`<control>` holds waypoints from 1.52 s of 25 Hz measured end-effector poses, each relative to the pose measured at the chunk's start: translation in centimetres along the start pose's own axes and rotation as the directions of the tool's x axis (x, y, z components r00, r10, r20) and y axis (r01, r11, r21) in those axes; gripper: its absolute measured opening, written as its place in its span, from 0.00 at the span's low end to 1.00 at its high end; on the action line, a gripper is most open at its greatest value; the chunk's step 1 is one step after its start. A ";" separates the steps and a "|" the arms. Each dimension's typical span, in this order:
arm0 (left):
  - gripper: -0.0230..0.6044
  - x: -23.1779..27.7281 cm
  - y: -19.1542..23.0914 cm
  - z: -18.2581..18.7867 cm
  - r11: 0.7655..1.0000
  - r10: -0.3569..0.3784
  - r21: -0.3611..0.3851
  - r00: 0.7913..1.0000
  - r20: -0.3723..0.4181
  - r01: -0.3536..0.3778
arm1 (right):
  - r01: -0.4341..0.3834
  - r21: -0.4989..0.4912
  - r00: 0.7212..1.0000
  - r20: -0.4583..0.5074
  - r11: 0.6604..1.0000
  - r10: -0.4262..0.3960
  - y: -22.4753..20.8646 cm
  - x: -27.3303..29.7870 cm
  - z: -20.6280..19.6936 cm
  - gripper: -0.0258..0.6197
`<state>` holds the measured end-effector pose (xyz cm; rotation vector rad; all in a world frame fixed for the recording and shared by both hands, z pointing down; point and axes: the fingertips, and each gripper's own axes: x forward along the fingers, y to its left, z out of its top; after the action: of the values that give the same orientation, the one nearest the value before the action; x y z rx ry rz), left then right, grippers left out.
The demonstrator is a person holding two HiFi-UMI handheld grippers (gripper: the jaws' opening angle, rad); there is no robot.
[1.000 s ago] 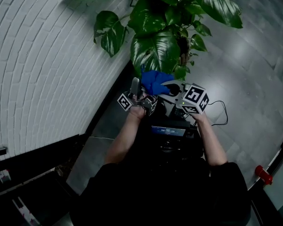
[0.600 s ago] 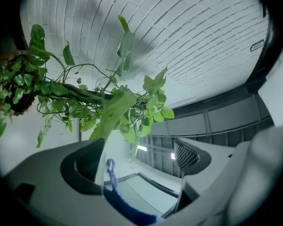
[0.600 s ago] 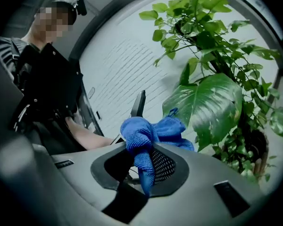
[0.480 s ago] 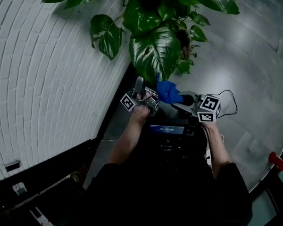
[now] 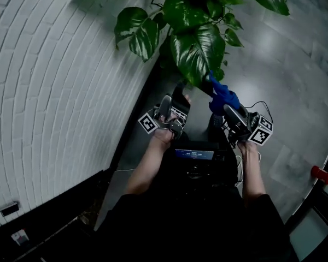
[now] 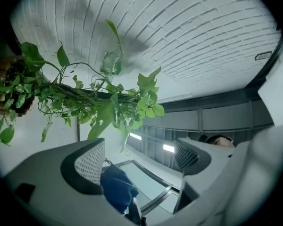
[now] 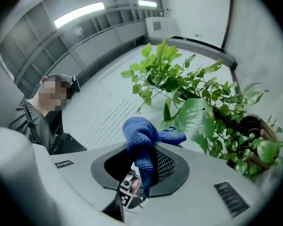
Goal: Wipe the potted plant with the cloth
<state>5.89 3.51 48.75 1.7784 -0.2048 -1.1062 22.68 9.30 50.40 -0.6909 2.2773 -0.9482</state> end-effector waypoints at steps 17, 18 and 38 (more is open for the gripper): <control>0.78 -5.6 -15.8 -1.2 0.973 -0.230 -0.043 0.946 -0.227 0.226 | 0.071 -0.030 0.949 0.310 0.997 -0.058 17.0 2.4 -6.1 0.19; 0.78 -5.7 -16.2 -1.1 0.972 -0.234 -0.035 0.946 -0.223 0.232 | 0.062 -0.030 0.950 0.310 0.998 -0.050 17.4 2.4 -6.2 0.19; 0.78 -4.0 -18.9 -9.7 0.981 -0.172 0.050 0.959 -0.227 0.188 | -0.052 -0.042 0.983 0.176 0.998 0.058 20.6 -3.6 -5.8 0.19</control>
<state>4.71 21.49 36.75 1.9992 0.0557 -1.0260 16.41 26.92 39.46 -0.6958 2.1504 -0.7878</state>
